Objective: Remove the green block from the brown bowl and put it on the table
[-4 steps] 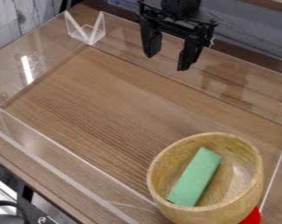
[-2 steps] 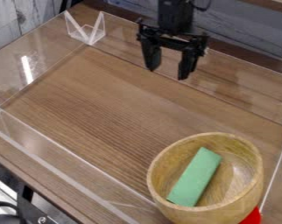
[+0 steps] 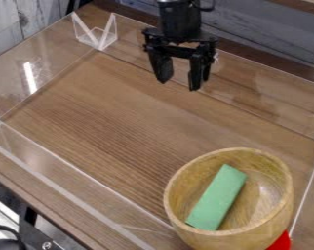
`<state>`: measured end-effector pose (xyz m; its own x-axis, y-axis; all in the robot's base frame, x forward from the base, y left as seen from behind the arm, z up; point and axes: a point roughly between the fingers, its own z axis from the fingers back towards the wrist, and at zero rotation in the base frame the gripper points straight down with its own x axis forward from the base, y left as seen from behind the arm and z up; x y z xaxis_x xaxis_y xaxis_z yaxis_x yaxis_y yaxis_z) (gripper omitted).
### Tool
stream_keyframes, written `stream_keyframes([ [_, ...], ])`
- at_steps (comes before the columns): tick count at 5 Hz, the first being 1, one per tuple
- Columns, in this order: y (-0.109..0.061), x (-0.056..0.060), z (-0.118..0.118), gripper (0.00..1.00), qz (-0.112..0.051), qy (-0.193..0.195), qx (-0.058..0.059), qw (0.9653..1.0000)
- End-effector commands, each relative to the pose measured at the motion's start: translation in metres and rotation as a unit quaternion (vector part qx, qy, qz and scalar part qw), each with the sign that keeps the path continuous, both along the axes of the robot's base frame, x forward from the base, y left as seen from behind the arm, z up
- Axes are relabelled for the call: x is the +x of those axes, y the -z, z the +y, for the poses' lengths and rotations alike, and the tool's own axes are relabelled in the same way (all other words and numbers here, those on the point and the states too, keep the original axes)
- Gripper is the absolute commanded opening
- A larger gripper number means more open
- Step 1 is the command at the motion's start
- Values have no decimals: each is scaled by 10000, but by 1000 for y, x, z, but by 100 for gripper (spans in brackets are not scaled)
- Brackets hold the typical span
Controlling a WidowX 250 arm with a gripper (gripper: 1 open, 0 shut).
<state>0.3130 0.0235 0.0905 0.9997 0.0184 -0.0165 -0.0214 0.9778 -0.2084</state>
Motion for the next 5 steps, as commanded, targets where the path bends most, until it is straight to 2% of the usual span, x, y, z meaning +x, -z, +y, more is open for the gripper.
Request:
stream_keyframes([
  [1, -29, 9, -11, 100, -594, 76, -29, 9982],
  [2, -33, 13, -27, 100, -749, 233, -92, 9969],
  [3, -25, 10, -29, 100, -811, 384, -154, 9958],
  [4, -22, 10, -26, 100, -979, 496, -156, 9938],
  [5, -28, 24, -25, 100, -1135, 302, -104, 9930],
])
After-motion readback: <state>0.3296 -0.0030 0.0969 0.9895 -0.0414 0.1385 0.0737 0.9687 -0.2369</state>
